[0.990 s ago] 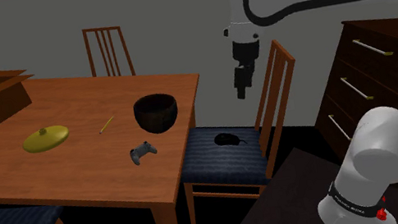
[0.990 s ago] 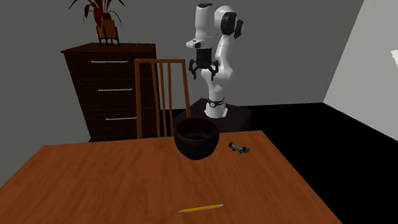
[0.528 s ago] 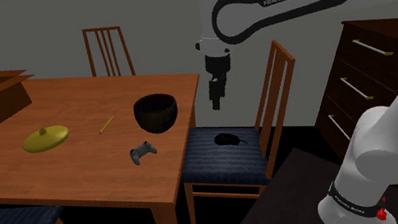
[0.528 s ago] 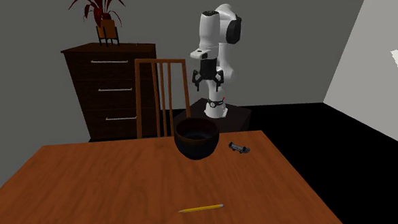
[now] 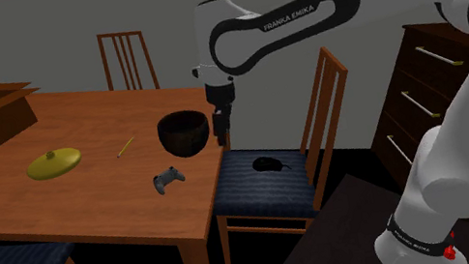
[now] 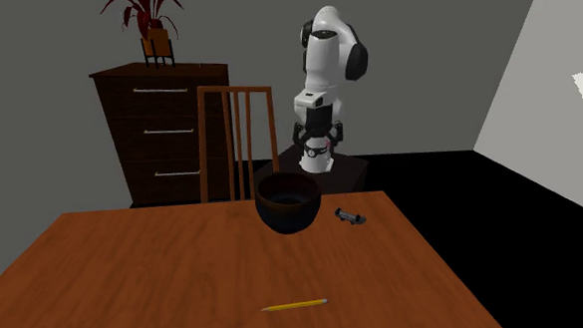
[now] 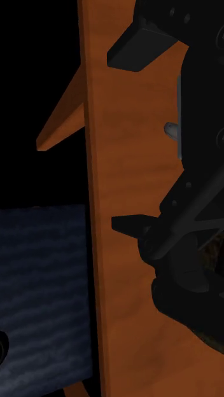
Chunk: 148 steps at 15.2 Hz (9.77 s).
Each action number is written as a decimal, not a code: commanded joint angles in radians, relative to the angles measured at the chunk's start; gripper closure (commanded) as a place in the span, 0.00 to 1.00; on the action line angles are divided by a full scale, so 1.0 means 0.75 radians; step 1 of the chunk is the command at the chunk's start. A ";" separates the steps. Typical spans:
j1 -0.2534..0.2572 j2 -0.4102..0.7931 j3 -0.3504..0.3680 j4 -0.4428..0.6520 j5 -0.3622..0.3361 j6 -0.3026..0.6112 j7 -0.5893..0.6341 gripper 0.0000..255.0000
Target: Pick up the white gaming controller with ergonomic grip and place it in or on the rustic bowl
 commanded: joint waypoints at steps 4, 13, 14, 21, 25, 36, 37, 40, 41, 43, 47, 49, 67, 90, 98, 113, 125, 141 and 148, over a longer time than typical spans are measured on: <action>0.051 0.217 0.054 0.165 -0.045 0.065 -0.029 0.00; 0.177 0.605 0.129 0.538 -0.167 0.092 -0.073 0.00; 0.195 0.649 0.135 0.586 -0.182 0.088 -0.079 0.00; 0.206 0.698 0.130 0.544 -0.199 0.178 -0.072 0.00; 0.207 0.710 0.128 0.532 -0.203 0.201 -0.069 0.00; 0.209 0.701 0.130 0.502 -0.203 0.223 -0.062 1.00; 0.210 0.701 0.131 0.501 -0.204 0.224 -0.060 1.00; 0.211 0.702 0.131 0.502 -0.205 0.225 -0.059 1.00; 0.211 0.702 0.131 0.502 -0.205 0.225 -0.059 0.00; 0.248 0.526 0.068 0.252 -0.361 0.485 0.119 0.00; 0.336 0.333 -0.053 -0.040 -0.784 0.784 0.565 0.00; 0.333 0.364 -0.059 -0.032 -0.804 0.806 0.578 0.00; 0.333 0.437 -0.078 -0.007 -0.847 0.852 0.607 1.00; 0.313 0.283 -0.031 0.111 -0.657 0.608 0.410 1.00; 0.313 0.240 -0.021 0.198 -0.599 0.488 0.343 1.00; 0.248 0.211 -0.067 0.344 -0.495 0.362 0.134 1.00; 0.094 0.294 -0.179 0.407 -0.376 0.451 -0.175 1.00; 0.094 0.337 -0.189 0.242 -0.424 0.655 -0.114 1.00; 0.094 0.337 -0.189 0.242 -0.424 0.655 -0.114 0.00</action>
